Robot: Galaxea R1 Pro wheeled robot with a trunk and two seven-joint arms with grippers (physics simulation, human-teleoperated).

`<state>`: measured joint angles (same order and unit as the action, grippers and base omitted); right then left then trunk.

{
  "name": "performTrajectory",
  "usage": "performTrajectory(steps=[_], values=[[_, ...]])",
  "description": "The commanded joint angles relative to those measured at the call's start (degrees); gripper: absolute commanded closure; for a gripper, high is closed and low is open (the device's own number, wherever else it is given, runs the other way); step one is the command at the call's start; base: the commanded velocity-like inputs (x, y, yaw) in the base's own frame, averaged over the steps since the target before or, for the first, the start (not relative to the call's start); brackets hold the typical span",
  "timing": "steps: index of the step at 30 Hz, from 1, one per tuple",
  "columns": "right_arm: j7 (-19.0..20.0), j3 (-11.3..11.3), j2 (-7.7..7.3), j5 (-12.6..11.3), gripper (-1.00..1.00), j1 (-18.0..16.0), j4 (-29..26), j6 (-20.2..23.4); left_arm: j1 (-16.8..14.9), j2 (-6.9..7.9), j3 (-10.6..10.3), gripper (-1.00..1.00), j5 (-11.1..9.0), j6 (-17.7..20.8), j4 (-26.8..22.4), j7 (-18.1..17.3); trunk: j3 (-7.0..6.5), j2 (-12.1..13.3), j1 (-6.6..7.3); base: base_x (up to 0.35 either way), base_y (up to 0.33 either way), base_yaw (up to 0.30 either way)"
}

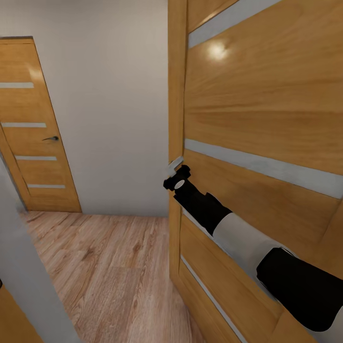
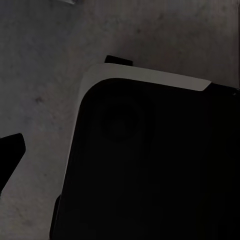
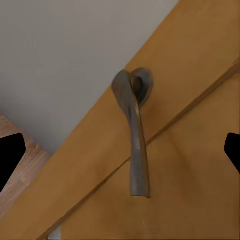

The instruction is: Move the two storage containers from the living room to the garage. In the garage, place one container on the floor and stack the other container on top of it (either order is fine).

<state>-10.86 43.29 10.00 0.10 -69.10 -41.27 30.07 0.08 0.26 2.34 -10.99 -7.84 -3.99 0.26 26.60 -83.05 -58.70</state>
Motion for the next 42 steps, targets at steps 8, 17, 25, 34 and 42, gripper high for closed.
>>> performTrajectory(steps=[8, 17, 25, 34, 42], values=[[-0.2, 1.2, 0.00, -0.3, -1.00, 0.0, -0.4, 0.9, 0.0, -0.01, 0.2, -1.00, -0.3, -0.2, -0.3, 0.0, 0.06, 0.0, -0.03, 0.193, 0.000, 0.000], [-0.5, 0.9, 0.00, 0.1, -1.00, 0.0, -0.3, 2.9, 0.0, 0.00, 0.3, -1.00, -0.3, -0.2, -0.3, 0.0, 0.06, 0.0, -0.03, 0.000, 0.000, 0.000], [-0.6, 0.8, 0.00, 0.2, -1.00, 0.0, -0.4, 5.5, 0.0, -0.08, 0.3, -1.00, -0.3, -0.2, -0.4, 0.0, 0.06, 0.0, -0.03, 0.000, 0.000, 0.000], [-0.7, 0.5, 0.00, 0.2, -1.00, 0.0, -0.1, 6.4, 0.0, -0.23, 0.3, -1.00, -0.3, -0.2, -0.4, 0.0, 0.06, 0.0, -0.03, 0.000, 0.000, 0.000], [-1.0, 0.3, 0.00, 0.2, -1.00, 0.0, 0.0, 6.6, 0.0, -0.20, 0.3, -1.00, -0.3, -0.2, -0.4, 0.0, 0.06, 0.0, -0.03, 0.113, 0.000, 0.000]])
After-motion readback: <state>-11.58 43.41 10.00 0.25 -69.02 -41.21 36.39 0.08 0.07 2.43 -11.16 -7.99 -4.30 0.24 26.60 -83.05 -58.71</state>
